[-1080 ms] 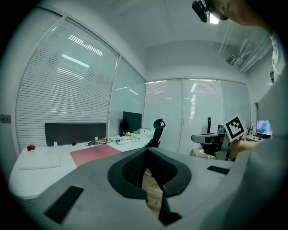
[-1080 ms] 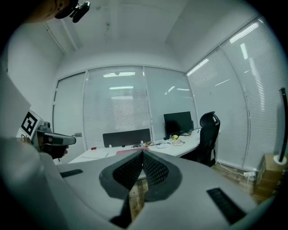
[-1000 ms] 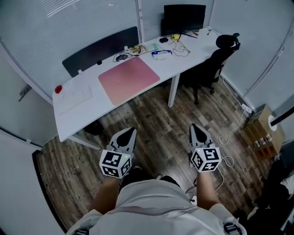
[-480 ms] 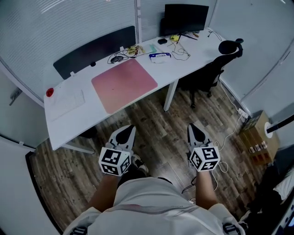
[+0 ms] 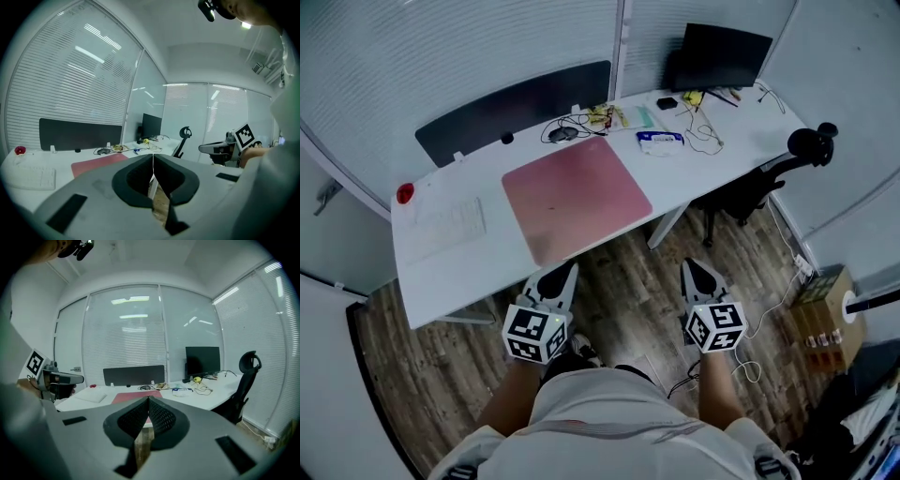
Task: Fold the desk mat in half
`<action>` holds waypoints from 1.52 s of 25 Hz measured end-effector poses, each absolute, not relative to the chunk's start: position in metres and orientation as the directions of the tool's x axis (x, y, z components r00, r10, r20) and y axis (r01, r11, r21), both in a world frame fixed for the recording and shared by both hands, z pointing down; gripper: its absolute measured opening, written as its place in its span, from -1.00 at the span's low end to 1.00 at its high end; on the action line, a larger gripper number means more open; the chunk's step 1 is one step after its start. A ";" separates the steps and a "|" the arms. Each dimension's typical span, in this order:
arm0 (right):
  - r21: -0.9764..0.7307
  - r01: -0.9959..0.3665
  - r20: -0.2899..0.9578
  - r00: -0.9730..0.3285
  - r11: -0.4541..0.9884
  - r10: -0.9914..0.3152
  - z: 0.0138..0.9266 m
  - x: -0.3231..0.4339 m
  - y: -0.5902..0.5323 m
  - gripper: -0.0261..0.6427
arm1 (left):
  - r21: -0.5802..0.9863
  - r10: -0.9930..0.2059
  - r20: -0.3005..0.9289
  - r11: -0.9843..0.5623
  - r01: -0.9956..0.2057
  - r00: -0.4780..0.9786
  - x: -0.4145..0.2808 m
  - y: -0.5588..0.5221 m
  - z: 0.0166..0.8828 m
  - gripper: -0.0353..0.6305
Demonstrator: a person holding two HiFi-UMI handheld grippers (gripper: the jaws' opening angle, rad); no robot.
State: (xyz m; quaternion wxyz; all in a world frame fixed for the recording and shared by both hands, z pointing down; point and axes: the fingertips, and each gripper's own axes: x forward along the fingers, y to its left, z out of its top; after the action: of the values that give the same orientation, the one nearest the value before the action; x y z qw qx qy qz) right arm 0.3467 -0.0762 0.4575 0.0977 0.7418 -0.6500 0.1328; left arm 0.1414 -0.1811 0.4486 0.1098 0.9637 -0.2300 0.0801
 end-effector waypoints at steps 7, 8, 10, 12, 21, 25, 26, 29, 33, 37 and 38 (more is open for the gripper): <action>0.014 -0.999 0.349 0.053 -0.051 -0.935 0.456 0.345 -0.157 -0.77 | 0.211 -0.460 0.211 -0.840 -0.499 0.863 0.135 -0.244 0.462 -0.85; 0.012 -0.999 0.355 0.045 -0.044 -0.934 0.458 0.347 -0.164 -0.77 | 0.211 -0.470 0.206 -0.835 -0.508 0.858 0.135 -0.249 0.461 -0.85; 0.007 -1.000 0.366 0.023 -0.022 -0.930 0.461 0.349 -0.180 -0.77 | 0.210 -0.493 0.204 -0.822 -0.530 0.846 0.132 -0.259 0.461 -0.85; 0.004 -1.000 0.375 -0.011 0.014 -0.927 0.464 0.348 -0.198 -0.77 | 0.211 -0.526 0.210 -0.799 -0.563 0.825 0.127 -0.268 0.463 -0.85; -0.023 -0.982 0.431 -0.178 0.187 -0.885 0.498 0.378 -0.272 -0.77 | 0.237 -0.694 0.270 -0.624 -0.745 0.667 0.124 -0.295 0.476 -0.85; -0.150 -0.964 0.405 -0.263 0.220 -0.876 0.502 0.413 -0.299 -0.77 | 0.236 -0.741 0.288 -0.559 -0.795 0.606 0.147 -0.303 0.465 -0.85; -0.163 -0.960 0.404 -0.275 0.228 -0.873 0.505 0.421 -0.305 -0.77 | 0.227 -0.749 0.297 -0.547 -0.806 0.592 0.154 -0.304 0.465 -0.85; -0.168 -0.953 0.468 -0.303 0.253 -0.830 0.534 0.445 -0.316 -0.45 | 0.212 -0.765 0.316 -0.519 -0.828 0.561 0.179 -0.302 0.473 -0.85; -0.141 -0.966 0.610 -0.257 0.216 -0.750 0.591 0.475 -0.312 -0.38 | 0.235 -0.750 0.354 -0.507 -0.829 0.559 0.208 -0.294 0.492 -0.85; -0.112 -0.974 0.725 -0.215 0.196 -0.654 0.650 0.479 -0.307 -0.37 | 0.247 -0.739 0.378 -0.501 -0.830 0.558 0.212 -0.292 0.500 -0.85; -0.106 -0.975 0.748 -0.207 0.194 -0.630 0.665 0.478 -0.306 -0.36 | 0.248 -0.738 0.385 -0.496 -0.832 0.555 0.210 -0.291 0.501 -0.85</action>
State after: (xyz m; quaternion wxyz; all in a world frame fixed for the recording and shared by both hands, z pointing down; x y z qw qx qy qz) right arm 0.4785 -0.3061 0.6646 0.2883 0.5598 -0.7170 0.2990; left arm 0.2098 -0.2912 0.5015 0.2056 0.8574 -0.4577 0.1147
